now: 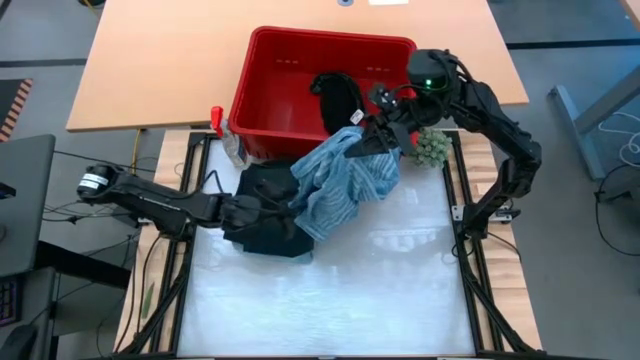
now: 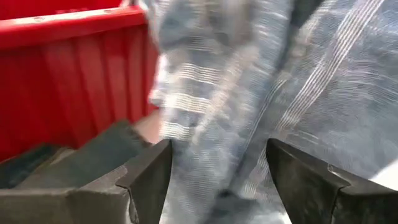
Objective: Fold laundry
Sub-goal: Fold the blue shirt from the red laundry bin
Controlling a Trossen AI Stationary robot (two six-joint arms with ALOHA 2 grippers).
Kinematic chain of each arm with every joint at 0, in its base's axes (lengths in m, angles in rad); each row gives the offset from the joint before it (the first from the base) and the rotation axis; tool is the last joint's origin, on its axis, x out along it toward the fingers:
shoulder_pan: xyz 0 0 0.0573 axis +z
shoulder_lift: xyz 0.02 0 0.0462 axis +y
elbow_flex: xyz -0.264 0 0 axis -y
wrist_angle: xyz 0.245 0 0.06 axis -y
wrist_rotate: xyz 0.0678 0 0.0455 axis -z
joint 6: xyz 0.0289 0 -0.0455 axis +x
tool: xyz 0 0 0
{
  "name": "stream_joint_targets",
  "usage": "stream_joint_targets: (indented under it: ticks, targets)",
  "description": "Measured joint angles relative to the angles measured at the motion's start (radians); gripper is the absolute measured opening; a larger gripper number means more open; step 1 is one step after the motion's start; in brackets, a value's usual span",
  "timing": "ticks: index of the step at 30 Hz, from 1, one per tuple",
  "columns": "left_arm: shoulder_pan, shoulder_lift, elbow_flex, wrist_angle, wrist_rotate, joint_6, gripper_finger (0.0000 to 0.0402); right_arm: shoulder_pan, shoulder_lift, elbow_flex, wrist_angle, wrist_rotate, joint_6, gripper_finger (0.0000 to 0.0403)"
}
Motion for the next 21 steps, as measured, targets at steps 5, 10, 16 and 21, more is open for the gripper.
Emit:
stream_joint_targets:
  ticks: [5,10,16,21]
  targets:
    - [0.000,0.011,0.000,0.003,-0.004,0.010,0.0249,0.000,-0.005,0.000,-0.064,-0.042,-0.023,0.0023]
    - [-0.002,-0.030,0.000,0.005,0.025,0.067,0.0249,0.003,-0.035,0.000,-0.216,-0.049,-0.090,0.0023]
    - [0.030,-0.013,0.000,0.016,0.110,0.072,0.0249,0.003,-0.058,0.000,-0.254,-0.026,-0.107,0.0023]
    - [0.021,0.028,0.000,0.036,0.149,0.068,0.0249,0.003,-0.066,0.000,-0.255,-0.023,-0.121,0.0023]
